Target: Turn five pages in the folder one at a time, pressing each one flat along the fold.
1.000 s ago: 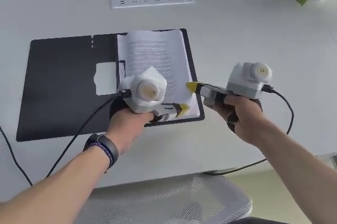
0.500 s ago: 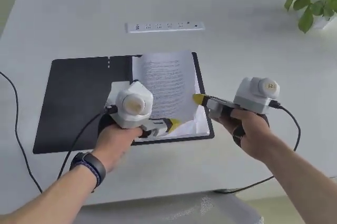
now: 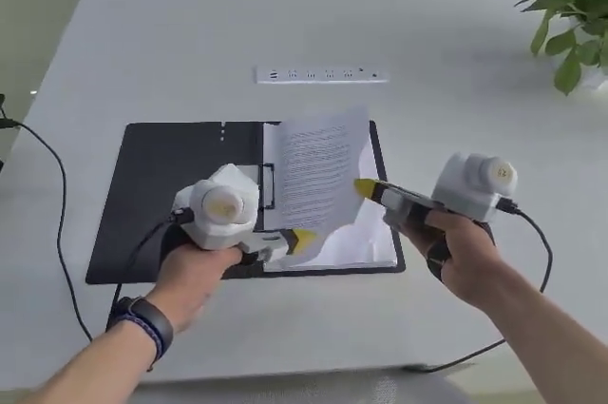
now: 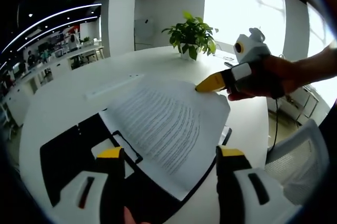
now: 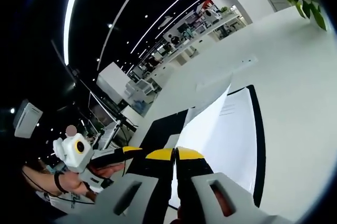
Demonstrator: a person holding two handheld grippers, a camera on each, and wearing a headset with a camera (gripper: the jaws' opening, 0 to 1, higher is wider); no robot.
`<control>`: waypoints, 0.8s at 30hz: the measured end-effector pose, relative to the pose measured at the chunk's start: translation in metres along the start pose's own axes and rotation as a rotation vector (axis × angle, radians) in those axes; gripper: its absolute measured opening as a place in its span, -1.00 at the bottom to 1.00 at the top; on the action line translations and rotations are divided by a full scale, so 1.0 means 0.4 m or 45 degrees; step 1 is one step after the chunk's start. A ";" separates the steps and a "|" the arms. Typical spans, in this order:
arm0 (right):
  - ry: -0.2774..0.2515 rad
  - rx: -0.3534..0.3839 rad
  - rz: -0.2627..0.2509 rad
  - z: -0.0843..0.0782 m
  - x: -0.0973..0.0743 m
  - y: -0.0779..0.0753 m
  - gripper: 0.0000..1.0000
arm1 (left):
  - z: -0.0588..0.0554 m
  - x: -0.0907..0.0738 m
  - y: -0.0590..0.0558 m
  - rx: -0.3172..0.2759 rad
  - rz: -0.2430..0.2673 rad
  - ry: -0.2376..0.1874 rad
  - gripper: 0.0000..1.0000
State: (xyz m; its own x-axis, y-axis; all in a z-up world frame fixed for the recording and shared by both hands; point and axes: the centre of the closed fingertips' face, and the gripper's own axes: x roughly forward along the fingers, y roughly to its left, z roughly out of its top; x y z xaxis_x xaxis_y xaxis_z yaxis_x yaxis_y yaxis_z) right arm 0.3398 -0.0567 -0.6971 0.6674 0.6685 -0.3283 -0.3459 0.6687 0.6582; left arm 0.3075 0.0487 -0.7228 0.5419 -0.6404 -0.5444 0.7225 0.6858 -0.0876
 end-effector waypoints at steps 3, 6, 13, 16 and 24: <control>-0.011 -0.005 0.018 0.007 0.016 0.029 -1.00 | -0.010 -0.027 0.025 -0.027 0.025 -0.012 0.41; -0.006 -0.027 0.040 0.009 0.036 0.059 -1.00 | -0.024 -0.053 0.045 -0.045 0.043 -0.017 0.40; 0.020 -0.080 0.094 0.010 0.088 0.127 -1.00 | -0.057 -0.114 0.089 -0.087 0.096 -0.026 0.40; 0.036 -0.106 0.122 0.007 0.111 0.157 -1.00 | -0.067 -0.139 0.102 -0.103 0.117 -0.031 0.41; 0.085 -0.156 0.191 -0.017 0.171 0.233 -1.00 | -0.099 -0.201 0.146 -0.150 0.175 -0.050 0.41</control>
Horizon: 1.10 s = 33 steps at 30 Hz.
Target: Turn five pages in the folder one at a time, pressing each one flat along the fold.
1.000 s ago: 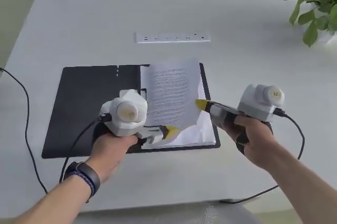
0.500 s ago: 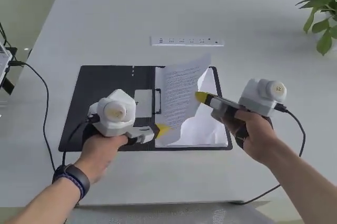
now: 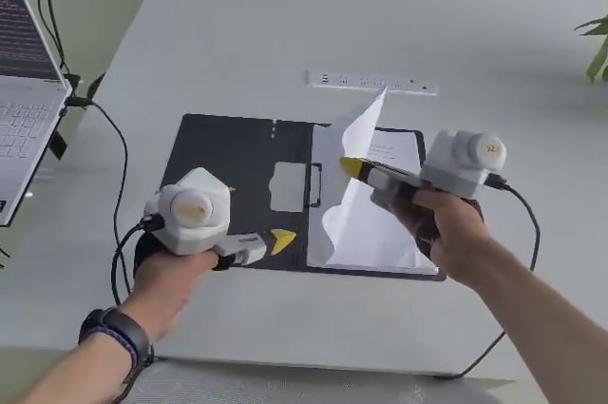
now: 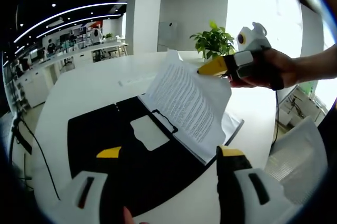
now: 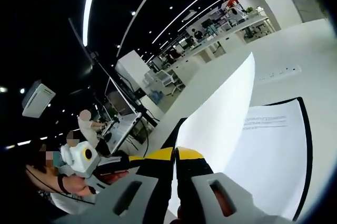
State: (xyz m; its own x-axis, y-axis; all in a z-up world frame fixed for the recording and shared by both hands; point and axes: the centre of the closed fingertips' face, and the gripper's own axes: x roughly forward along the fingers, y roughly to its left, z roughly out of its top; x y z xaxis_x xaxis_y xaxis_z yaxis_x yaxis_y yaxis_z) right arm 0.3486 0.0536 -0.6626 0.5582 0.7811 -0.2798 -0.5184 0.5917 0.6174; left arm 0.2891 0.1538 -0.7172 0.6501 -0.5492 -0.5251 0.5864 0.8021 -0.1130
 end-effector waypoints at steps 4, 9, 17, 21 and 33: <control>0.035 -0.019 0.033 -0.016 0.038 0.032 -1.00 | -0.015 -0.022 0.025 -0.018 0.025 -0.004 0.41; 0.065 -0.037 0.067 -0.030 0.080 0.069 -1.00 | -0.028 -0.042 0.041 -0.044 0.046 -0.009 0.43; 0.132 -0.049 0.114 -0.068 0.166 0.120 -1.00 | -0.040 -0.059 0.058 -0.067 0.065 -0.013 0.43; 0.198 -0.042 0.153 -0.101 0.222 0.145 -1.00 | -0.047 -0.068 0.068 -0.078 0.071 -0.008 0.44; 0.377 -0.019 0.164 -0.221 0.312 0.128 -1.00 | -0.059 -0.092 0.086 -0.113 0.110 -0.010 0.43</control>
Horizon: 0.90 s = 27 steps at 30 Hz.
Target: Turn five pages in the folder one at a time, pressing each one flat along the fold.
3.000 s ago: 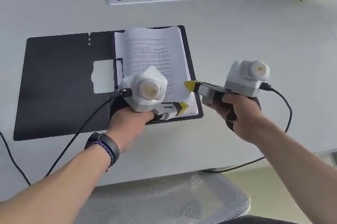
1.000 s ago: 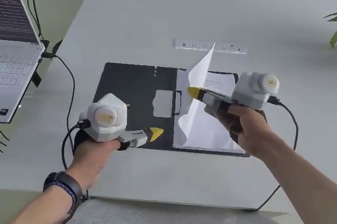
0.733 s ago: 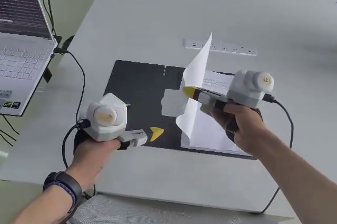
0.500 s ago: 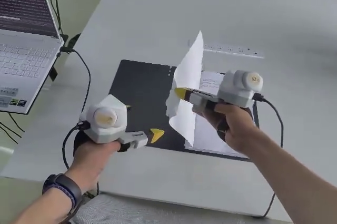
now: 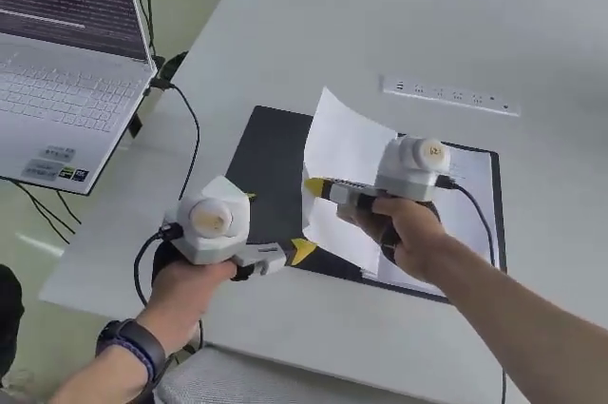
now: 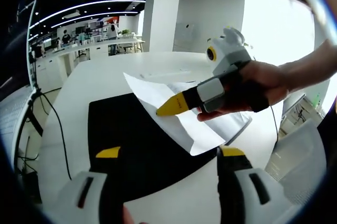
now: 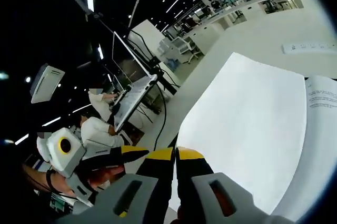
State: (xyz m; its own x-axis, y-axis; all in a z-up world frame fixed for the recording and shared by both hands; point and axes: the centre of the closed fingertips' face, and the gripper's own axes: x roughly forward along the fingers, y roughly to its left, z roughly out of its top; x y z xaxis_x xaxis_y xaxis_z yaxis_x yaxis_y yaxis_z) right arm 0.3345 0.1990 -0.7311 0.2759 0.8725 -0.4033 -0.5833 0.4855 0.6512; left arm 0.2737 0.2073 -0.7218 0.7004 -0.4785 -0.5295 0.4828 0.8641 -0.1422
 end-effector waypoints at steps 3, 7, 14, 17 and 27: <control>0.033 0.015 -0.006 -0.017 0.019 -0.018 -1.00 | -0.009 -0.005 0.005 -0.009 0.008 0.003 0.43; 0.064 0.054 -0.013 -0.038 0.041 -0.041 -1.00 | -0.024 -0.004 0.010 -0.027 0.019 0.009 0.43; 0.108 0.082 -0.043 -0.069 0.080 -0.071 -1.00 | -0.032 -0.004 0.010 -0.043 0.026 0.020 0.43; 0.114 0.104 -0.047 -0.077 0.093 -0.078 -1.00 | -0.030 -0.004 0.012 -0.047 0.032 0.020 0.42; 0.148 0.152 -0.072 -0.108 0.123 -0.086 -1.00 | -0.028 -0.002 0.003 -0.035 0.029 0.035 0.41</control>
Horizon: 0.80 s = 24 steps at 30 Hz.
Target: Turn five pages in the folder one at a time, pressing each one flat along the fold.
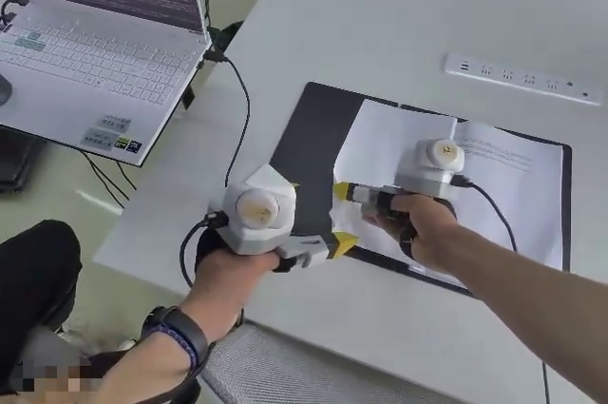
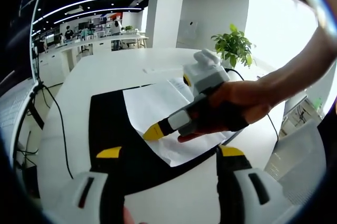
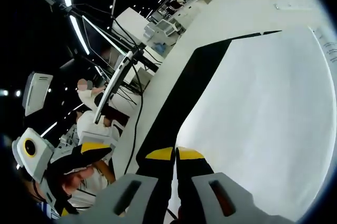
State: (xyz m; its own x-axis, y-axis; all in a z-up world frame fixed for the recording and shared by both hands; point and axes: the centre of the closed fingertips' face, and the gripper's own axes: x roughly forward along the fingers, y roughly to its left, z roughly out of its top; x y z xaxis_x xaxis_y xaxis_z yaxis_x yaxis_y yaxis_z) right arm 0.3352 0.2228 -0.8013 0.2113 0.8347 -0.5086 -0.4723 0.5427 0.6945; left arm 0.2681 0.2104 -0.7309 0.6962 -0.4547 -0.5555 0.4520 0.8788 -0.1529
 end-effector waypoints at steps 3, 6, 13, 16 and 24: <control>0.002 0.006 -0.006 0.000 0.004 -0.009 -1.00 | -0.011 0.003 0.002 -0.007 0.005 0.012 0.41; 0.012 0.015 -0.017 -0.008 0.010 -0.023 -1.00 | -0.018 0.003 0.003 -0.021 0.010 0.012 0.40; 0.025 0.038 -0.037 -0.029 0.021 -0.025 -1.00 | -0.021 0.000 0.005 -0.026 0.019 0.015 0.40; 0.030 0.028 -0.041 -0.027 0.026 -0.029 -0.97 | -0.021 -0.003 0.010 -0.023 0.025 0.017 0.38; 0.020 0.035 -0.041 -0.021 0.025 -0.023 -0.87 | -0.021 -0.014 0.029 -0.017 0.038 0.020 0.38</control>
State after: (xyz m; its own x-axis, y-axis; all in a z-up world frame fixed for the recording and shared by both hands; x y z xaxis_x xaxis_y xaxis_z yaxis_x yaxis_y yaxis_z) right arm 0.3343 0.2256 -0.8170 0.2121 0.8152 -0.5389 -0.4417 0.5719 0.6913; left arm 0.2647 0.2245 -0.7365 0.7002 -0.4261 -0.5728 0.4238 0.8938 -0.1468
